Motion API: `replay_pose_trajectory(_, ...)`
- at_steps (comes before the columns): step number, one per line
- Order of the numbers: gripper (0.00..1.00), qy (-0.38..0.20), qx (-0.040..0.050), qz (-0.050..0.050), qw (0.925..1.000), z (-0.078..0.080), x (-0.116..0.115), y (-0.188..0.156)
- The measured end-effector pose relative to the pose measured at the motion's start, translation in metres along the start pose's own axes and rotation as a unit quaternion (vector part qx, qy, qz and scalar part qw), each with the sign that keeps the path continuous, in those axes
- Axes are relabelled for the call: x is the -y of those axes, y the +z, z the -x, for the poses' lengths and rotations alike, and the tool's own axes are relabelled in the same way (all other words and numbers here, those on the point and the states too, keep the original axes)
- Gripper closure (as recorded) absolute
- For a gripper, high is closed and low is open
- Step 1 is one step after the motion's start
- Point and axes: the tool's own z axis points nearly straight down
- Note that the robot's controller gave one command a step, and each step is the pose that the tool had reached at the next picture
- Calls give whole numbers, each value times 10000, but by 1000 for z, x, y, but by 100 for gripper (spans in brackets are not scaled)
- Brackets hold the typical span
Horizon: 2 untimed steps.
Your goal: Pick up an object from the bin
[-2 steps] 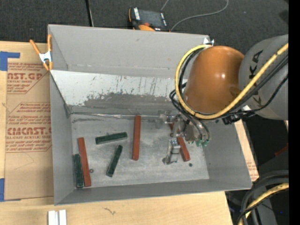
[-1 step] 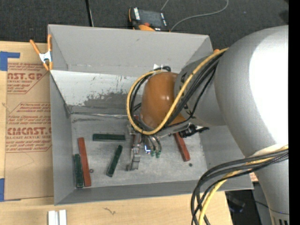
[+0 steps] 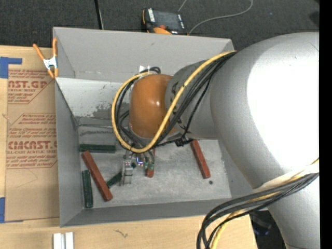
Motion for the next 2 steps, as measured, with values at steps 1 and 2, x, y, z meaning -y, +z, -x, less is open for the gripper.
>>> replay_pose_trajectory(1,100,20,-12,-11,10000,0,3,0)
replay_pose_trajectory(2,100,20,27,0,10000,8,11,-143)
